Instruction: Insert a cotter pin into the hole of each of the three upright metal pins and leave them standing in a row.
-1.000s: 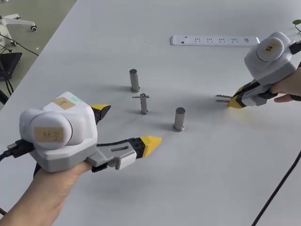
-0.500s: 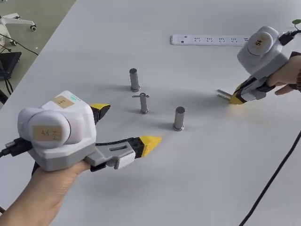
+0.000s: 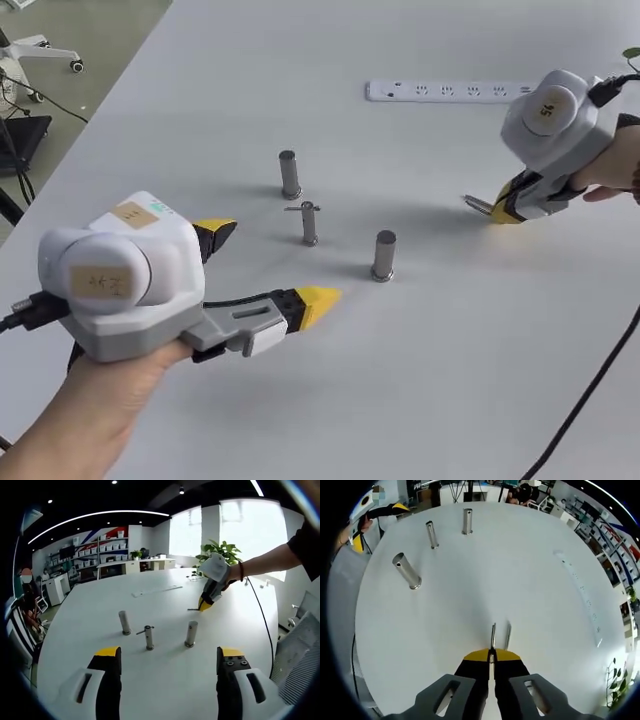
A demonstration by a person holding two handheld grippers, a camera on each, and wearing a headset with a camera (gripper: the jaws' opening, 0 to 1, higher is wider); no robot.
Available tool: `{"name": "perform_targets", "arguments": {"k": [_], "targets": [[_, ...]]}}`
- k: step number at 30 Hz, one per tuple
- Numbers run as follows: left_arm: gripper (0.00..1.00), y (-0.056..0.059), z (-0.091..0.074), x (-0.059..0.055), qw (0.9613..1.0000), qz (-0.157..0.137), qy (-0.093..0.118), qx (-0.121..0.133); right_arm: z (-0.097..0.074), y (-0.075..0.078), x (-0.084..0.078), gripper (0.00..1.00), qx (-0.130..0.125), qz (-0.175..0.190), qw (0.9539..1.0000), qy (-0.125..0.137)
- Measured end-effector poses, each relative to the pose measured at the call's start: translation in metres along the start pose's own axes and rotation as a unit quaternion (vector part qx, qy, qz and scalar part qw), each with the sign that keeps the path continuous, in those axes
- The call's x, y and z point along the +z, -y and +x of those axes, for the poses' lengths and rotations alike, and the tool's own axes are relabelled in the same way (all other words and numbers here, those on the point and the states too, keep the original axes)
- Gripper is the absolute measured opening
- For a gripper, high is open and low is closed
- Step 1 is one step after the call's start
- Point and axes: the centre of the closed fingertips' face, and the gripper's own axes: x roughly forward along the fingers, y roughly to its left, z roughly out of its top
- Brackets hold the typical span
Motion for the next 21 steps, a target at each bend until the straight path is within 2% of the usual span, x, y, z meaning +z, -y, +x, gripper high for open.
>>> {"name": "perform_targets", "arguments": {"k": [4,10,13,15,17,21], "targets": [[0.76,-0.002,-0.002,0.002,1.0000,-0.005,0.002,0.002,-0.004,0.001,0.007,0.00,-0.003,-0.019,0.9997,0.011],[0.68,0.003,-0.003,0.010,0.9998,-0.003,0.012,-0.013,-0.023,-0.018,0.027,0.00,-0.006,-0.041,0.9985,0.036],[0.65,0.007,-0.001,0.014,0.9997,-0.004,0.010,-0.022,-0.034,-0.029,0.038,0.00,-0.011,-0.060,0.9969,0.051],[0.63,0.009,0.000,0.015,0.9996,-0.004,0.010,-0.025,-0.035,-0.028,0.041,0.00,-0.013,-0.066,0.9959,0.060],[0.63,0.011,0.001,0.017,0.9995,-0.006,0.009,-0.031,-0.040,-0.031,0.051,0.00,-0.014,-0.078,0.9942,0.073],[0.60,0.014,0.006,0.020,0.9988,-0.022,0.009,-0.042,-0.054,-0.046,0.066,0.00,-0.020,-0.096,0.9908,0.093]]}}
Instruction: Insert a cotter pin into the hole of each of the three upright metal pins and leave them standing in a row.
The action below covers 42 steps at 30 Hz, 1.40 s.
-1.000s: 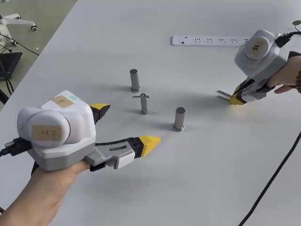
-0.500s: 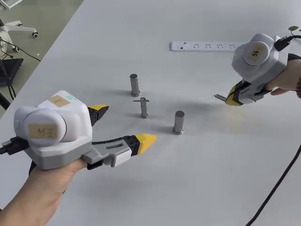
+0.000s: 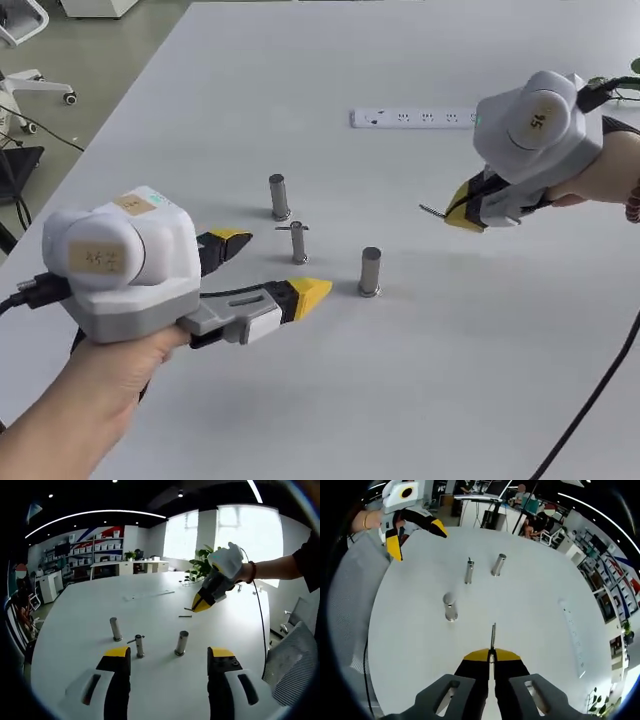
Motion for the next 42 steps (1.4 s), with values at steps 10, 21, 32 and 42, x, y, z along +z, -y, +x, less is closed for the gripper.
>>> {"name": "perform_targets", "arguments": {"k": [10,21,32,42], "targets": [[0.46,0.012,0.012,0.013,0.9983,-0.043,0.010,-0.036,-0.009,-0.033,0.042,0.00,0.009,-0.025,0.9985,0.048],[0.32,0.028,0.024,0.018,0.9925,-0.093,0.003,-0.079,-0.011,-0.043,0.066,0.00,0.014,-0.083,0.9933,0.080],[0.21,0.039,0.029,0.014,0.9833,-0.147,-0.020,-0.106,-0.011,-0.054,0.078,0.00,0.023,-0.142,0.9850,0.095],[0.15,0.048,0.030,0.013,0.9774,-0.168,-0.027,-0.125,-0.013,-0.075,0.085,0.00,0.038,-0.190,0.9760,0.100]]}}
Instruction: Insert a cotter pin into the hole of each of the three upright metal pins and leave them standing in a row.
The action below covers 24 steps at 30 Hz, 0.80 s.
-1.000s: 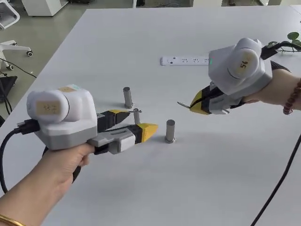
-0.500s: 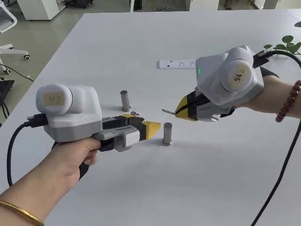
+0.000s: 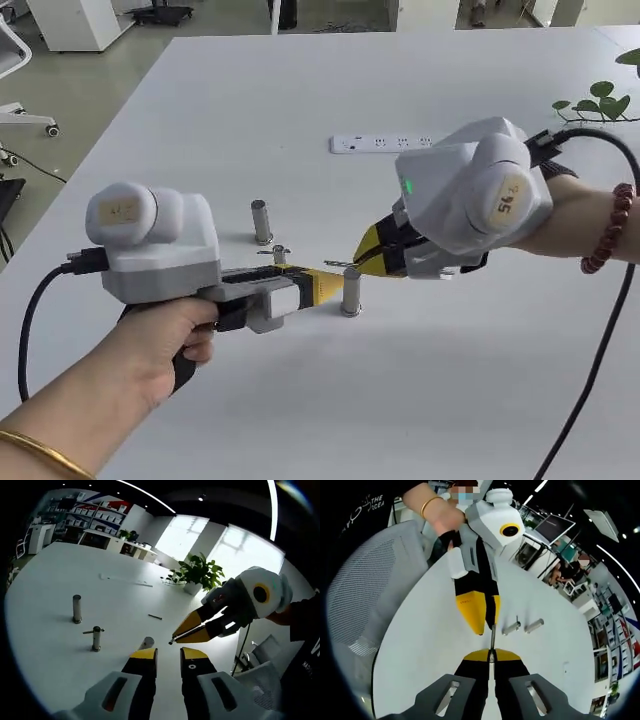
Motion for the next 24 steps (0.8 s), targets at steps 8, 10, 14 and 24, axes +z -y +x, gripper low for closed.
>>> {"name": "perform_targets", "arguments": {"k": [8,10,14,24], "targets": [[0.09,0.0038,0.0006,0.0002,0.9999,-0.010,0.002,-0.011,0.0020,-0.0064,0.0052,0.00,0.003,-0.020,0.9998,-0.003],[0.07,0.0038,0.0010,0.0007,0.9998,-0.014,0.004,-0.013,0.0022,-0.0069,0.0064,0.00,0.003,-0.021,0.9998,-0.002],[0.06,0.0038,0.0019,0.0018,0.9996,-0.024,0.008,-0.015,0.0034,-0.0088,0.0078,0.00,0.006,-0.027,0.9996,-0.003],[0.01,0.0027,0.0034,0.0010,0.9996,-0.021,0.007,-0.014,0.0058,-0.0090,0.0063,0.00,0.002,-0.022,0.9998,-0.003]]}}
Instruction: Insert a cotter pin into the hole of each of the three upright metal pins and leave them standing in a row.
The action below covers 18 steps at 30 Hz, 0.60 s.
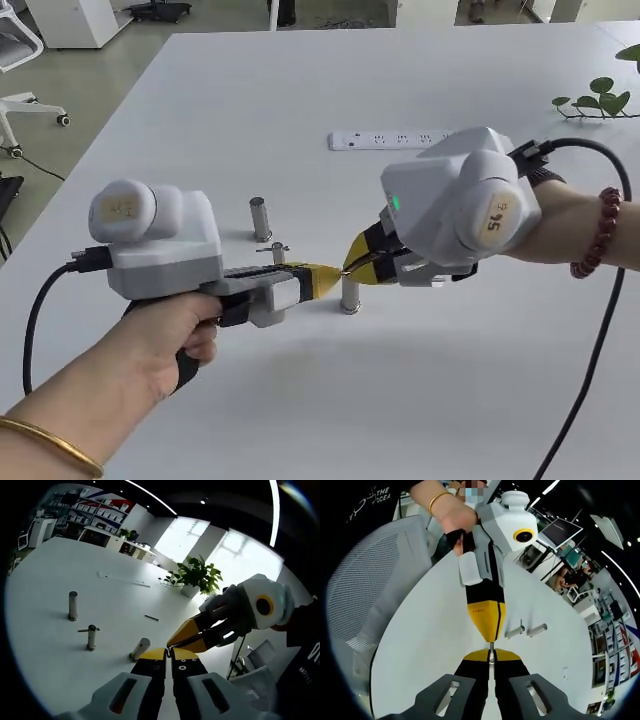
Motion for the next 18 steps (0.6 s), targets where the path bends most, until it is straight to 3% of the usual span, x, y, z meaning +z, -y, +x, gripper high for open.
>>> {"name": "perform_targets", "arguments": {"k": [9,11,18], "targets": [[0.00,-0.0012,0.0018,0.0045,0.9995,0.029,0.009,0.007,0.0007,0.0053,-0.0013,0.00,-0.012,0.024,0.9996,0.004],[0.00,0.0000,0.0016,0.0077,0.9989,0.045,0.015,0.010,-0.0001,0.0080,-0.0006,0.00,-0.016,0.040,0.9990,0.010],[0.00,-0.0003,0.0020,0.0098,0.9986,0.049,0.017,0.009,-0.0010,0.0099,-0.0009,0.00,-0.014,0.108,0.9935,0.034]]}}
